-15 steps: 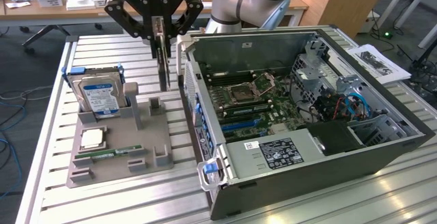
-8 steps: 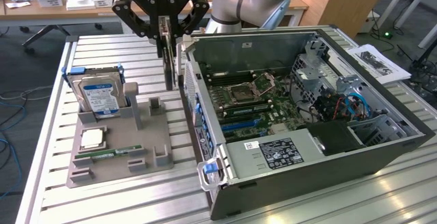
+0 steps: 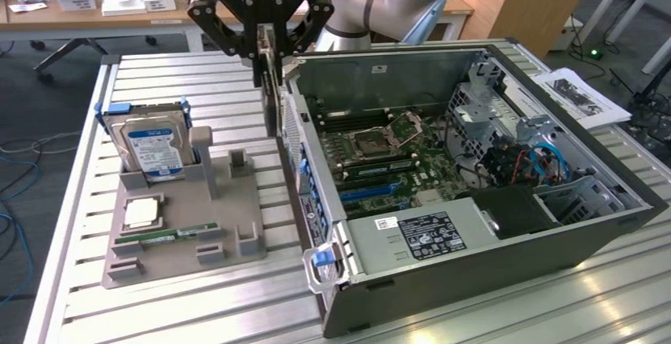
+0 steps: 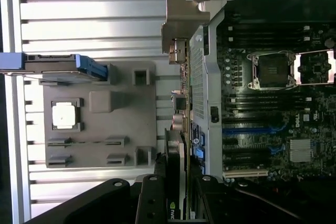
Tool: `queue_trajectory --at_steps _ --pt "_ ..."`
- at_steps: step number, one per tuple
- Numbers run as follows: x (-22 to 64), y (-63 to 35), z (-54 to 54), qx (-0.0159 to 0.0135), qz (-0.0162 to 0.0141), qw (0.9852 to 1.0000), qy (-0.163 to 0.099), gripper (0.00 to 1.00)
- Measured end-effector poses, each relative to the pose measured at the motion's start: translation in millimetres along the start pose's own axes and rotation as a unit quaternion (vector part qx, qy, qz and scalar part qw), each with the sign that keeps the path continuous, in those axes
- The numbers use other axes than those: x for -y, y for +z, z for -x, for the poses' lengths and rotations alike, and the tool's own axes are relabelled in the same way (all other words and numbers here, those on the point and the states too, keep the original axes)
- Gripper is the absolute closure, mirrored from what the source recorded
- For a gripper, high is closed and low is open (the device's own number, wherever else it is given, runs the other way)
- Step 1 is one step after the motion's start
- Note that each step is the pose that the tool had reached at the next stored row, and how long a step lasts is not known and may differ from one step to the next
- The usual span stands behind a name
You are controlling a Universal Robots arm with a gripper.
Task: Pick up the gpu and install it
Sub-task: 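Pick up the gpu and move the gpu toward the slot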
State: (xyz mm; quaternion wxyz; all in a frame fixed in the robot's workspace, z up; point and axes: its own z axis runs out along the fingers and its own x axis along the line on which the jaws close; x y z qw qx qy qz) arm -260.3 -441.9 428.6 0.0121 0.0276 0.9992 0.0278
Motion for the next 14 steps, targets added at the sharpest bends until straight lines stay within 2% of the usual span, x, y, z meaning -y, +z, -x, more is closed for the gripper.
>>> queue_trajectory --at_steps 14 --pt "-2.1 0.8 27.3 0.0 0.0012 1.0 0.0 0.73"
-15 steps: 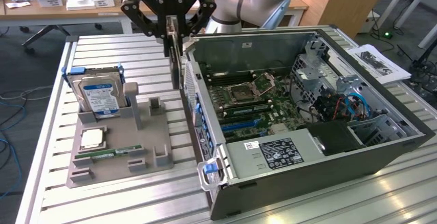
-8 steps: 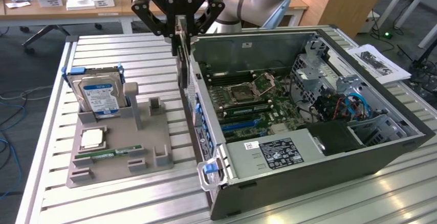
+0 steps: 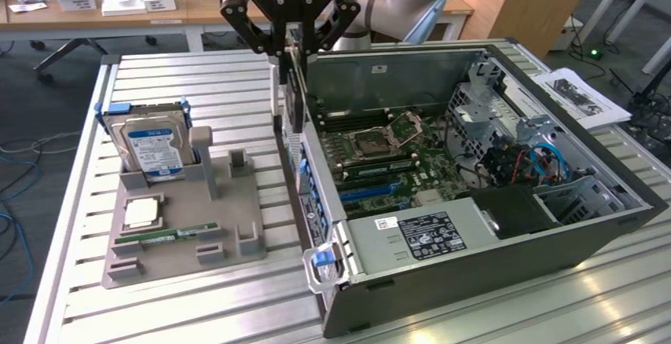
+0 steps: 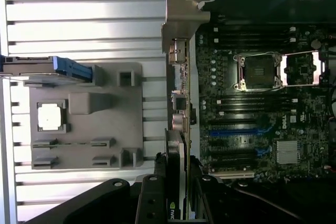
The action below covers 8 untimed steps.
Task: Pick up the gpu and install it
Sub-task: 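Pick up the gpu and move the gpu toward the slot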
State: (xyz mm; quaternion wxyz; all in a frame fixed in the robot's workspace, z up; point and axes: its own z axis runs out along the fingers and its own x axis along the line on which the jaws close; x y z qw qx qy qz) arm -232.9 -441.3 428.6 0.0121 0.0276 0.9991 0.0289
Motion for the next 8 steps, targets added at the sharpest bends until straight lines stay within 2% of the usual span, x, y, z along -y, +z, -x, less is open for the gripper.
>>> queue_trajectory --at_steps 8 --pt "-0.9 0.3 12.5 -0.0001 0.0008 1.0 0.0 0.73"
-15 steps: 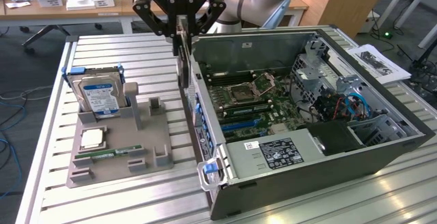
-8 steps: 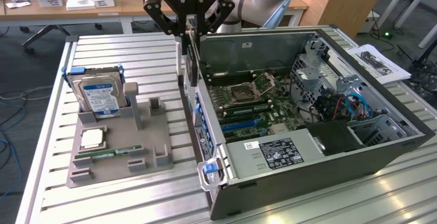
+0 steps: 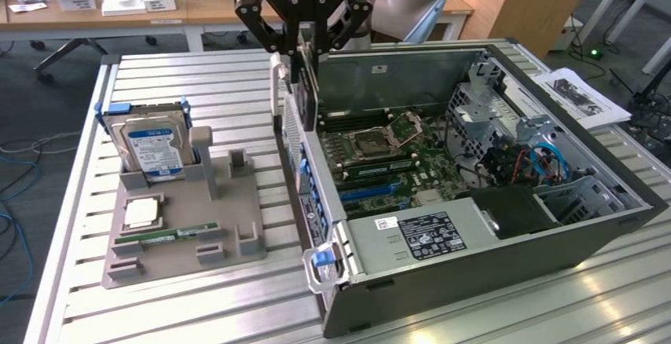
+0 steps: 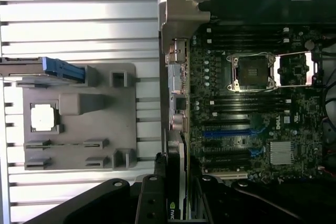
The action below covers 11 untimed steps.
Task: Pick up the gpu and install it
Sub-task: 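Pick up the gpu and move the gpu toward the slot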
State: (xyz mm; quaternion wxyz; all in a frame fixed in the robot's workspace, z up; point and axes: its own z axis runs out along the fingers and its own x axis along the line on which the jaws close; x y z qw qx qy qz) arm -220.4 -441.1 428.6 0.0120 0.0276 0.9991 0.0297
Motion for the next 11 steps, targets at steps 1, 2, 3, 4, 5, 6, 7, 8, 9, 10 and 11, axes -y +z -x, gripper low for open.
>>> queue_trajectory --at_steps 1,2,3,4,5,6,7,8,9,10,11 --pt "-0.1 0.0 1.6 0.0 0.0002 1.0 0.0 0.73" --pt "-0.2 0.1 3.3 0.0 0.0003 1.0 0.0 0.73" --pt "-0.4 0.1 5.1 -0.0001 0.0004 1.0 0.0 0.73" --pt "-0.5 0.2 6.9 -0.0001 0.0005 1.0 0.0 0.73" --pt "-0.6 0.2 8.7 0.0 0.0006 1.0 0.0 0.73" --pt "-0.7 0.3 10.5 -0.0001 0.0007 1.0 0.0 0.73" --pt "-0.9 0.3 12.1 -0.0001 0.0007 1.0 0.0 0.73" --pt "-1.0 0.4 13.8 -0.0001 0.0008 1.0 0.0 0.73" --pt "-1.1 0.4 15.3 -0.0001 0.0008 1.0 0.0 0.73" --pt "-1.2 0.5 16.8 0.0 0.0009 1.0 0.0 0.73" --pt "-1.3 0.5 18.4 -0.0001 0.0009 1.0 0.0 0.73"
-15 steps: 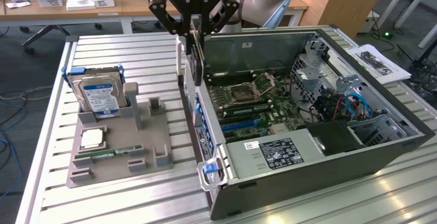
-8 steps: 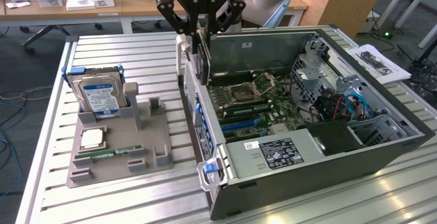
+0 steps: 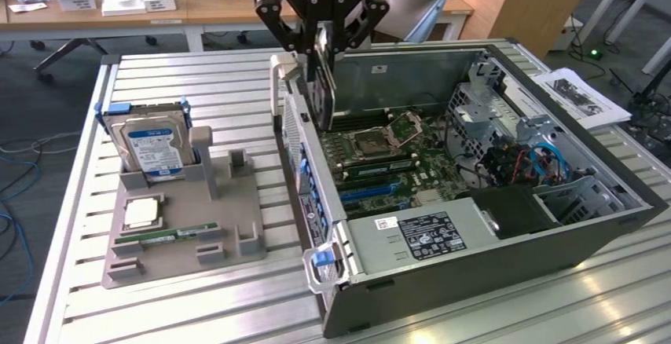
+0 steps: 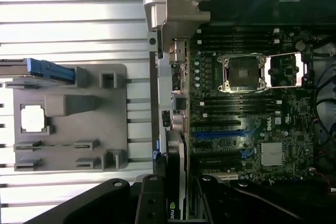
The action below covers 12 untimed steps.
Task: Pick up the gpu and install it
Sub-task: 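Pick up the gpu and move the gpu toward the slot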
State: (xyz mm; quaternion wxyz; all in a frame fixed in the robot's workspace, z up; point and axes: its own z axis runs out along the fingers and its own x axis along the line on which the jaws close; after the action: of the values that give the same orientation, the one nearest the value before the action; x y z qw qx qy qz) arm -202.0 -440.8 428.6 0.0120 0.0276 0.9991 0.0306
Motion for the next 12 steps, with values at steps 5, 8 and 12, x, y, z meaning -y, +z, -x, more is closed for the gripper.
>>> queue_trajectory --at_steps 5,8,12 --pt "-0.7 0.2 7.8 0.0 0.0001 1.0 0.0 0.73" --pt "-1.1 0.4 12.9 0.0 0.0001 1.0 0.0 0.73" --pt "-1.9 0.5 19.8 0.0 0.0002 1.0 0.0 0.73"
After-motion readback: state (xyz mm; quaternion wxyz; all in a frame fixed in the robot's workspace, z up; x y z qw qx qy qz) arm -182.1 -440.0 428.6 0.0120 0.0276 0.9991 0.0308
